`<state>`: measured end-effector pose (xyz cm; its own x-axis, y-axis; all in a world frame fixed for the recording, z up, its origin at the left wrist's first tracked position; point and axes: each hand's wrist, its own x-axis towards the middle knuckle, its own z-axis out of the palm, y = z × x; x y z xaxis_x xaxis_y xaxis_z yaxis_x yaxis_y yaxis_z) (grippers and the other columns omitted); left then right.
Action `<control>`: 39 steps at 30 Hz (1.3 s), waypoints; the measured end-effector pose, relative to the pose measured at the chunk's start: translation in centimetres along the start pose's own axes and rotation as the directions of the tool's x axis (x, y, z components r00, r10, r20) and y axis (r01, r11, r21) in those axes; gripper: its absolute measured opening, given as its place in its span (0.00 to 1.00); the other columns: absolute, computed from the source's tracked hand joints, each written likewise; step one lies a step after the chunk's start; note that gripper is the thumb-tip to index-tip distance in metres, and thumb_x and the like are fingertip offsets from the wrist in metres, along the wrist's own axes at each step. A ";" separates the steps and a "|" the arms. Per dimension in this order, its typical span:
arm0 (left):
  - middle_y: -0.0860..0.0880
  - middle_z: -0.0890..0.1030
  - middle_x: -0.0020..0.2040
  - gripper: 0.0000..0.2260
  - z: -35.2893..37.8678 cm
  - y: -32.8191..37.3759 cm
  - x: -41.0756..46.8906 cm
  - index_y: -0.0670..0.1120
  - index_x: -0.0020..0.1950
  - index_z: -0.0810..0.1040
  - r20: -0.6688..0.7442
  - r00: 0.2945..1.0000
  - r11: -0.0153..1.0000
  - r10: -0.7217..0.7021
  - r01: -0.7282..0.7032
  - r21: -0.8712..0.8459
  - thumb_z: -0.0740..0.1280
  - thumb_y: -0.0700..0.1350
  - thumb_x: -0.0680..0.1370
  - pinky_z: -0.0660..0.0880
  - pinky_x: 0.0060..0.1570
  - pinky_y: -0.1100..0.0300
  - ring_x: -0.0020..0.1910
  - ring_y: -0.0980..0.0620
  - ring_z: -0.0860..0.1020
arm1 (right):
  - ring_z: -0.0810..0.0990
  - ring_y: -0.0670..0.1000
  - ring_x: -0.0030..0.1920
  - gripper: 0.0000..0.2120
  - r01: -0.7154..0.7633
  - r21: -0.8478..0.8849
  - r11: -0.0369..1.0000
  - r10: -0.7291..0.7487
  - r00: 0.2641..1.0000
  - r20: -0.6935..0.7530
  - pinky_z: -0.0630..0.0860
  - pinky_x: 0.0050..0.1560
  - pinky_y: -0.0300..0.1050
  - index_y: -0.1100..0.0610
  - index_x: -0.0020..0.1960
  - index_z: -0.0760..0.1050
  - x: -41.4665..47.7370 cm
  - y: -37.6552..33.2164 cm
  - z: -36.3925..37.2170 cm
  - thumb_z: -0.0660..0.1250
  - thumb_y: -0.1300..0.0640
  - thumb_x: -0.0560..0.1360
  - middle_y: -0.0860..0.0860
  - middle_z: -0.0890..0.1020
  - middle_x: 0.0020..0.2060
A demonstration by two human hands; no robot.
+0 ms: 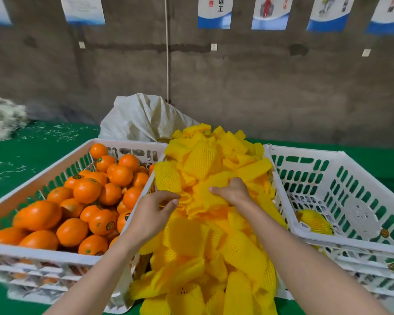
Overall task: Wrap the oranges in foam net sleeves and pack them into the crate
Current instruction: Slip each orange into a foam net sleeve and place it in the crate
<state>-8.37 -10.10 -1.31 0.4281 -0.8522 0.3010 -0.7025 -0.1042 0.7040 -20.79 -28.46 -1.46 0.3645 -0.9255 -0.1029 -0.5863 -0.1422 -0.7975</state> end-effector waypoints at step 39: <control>0.47 0.70 0.62 0.31 -9.9 -13.2 2.8 0.51 0.66 0.71 0.358 0.810 0.713 -0.465 0.103 0.693 0.75 0.58 0.66 0.71 0.57 0.49 0.63 0.44 0.65 | 0.77 0.45 0.40 0.18 0.410 0.397 0.821 -0.426 0.903 -0.054 0.75 0.35 0.29 0.56 0.59 0.69 -6.9 -5.6 3.9 0.67 0.68 0.73 0.49 0.76 0.41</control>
<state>7.75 -6.01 -3.43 0.4698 -0.8251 -0.3139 -0.8511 -0.5177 0.0870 -17.17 -19.91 1.36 0.5401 -0.7942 0.2785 -0.0441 -0.3572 -0.9330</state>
